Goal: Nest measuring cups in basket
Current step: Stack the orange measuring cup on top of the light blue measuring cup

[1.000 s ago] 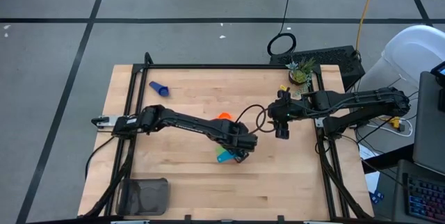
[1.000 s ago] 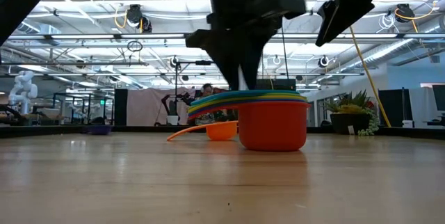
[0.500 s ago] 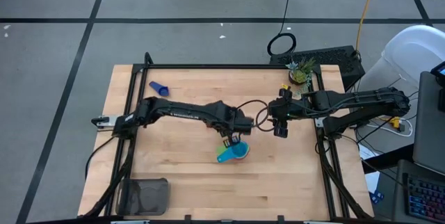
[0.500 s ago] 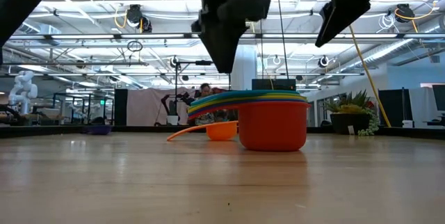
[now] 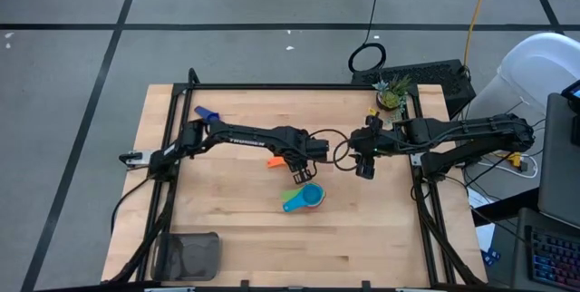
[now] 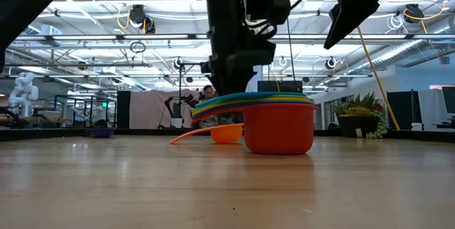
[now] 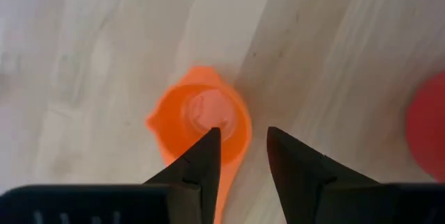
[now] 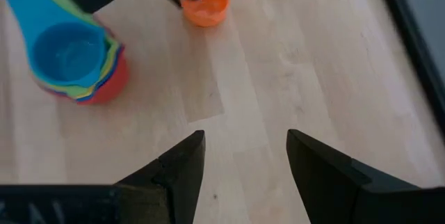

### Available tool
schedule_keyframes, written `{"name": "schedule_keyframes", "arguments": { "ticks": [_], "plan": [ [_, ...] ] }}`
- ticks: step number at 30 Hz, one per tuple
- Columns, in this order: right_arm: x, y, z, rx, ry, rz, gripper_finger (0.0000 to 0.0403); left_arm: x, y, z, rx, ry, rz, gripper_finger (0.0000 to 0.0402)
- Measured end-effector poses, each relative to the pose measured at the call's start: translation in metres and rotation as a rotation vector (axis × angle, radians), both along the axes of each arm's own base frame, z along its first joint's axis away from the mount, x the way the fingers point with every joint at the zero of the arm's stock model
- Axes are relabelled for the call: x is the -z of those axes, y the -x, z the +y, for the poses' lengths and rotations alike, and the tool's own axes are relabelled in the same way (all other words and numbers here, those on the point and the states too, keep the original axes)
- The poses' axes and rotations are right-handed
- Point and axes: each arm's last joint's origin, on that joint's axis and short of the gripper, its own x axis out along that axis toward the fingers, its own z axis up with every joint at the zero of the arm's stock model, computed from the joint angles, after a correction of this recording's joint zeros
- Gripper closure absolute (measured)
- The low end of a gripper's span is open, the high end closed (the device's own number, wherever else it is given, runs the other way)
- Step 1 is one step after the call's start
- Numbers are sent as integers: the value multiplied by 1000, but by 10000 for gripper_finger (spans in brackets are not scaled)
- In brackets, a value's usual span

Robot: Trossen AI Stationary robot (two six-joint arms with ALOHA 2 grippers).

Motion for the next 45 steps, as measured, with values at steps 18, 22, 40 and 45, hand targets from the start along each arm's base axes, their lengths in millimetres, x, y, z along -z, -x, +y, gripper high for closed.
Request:
{"name": "schedule_keyframes", "arguments": {
  "ticks": [18,22,40,45],
  "plan": [
    [-1,-2,-1,56,-8,-35,206,44,4,12,38,-7,-35,293],
    [-1,-2,-1,85,-26,-44,206,44,5,10,72,5,-21,366],
    [-1,-2,-1,120,-50,-57,206,-26,17,-16,73,-25,-91,394],
    [-2,-2,-1,117,-50,-61,206,-64,19,-41,50,-14,-232,394]
  ]
}}
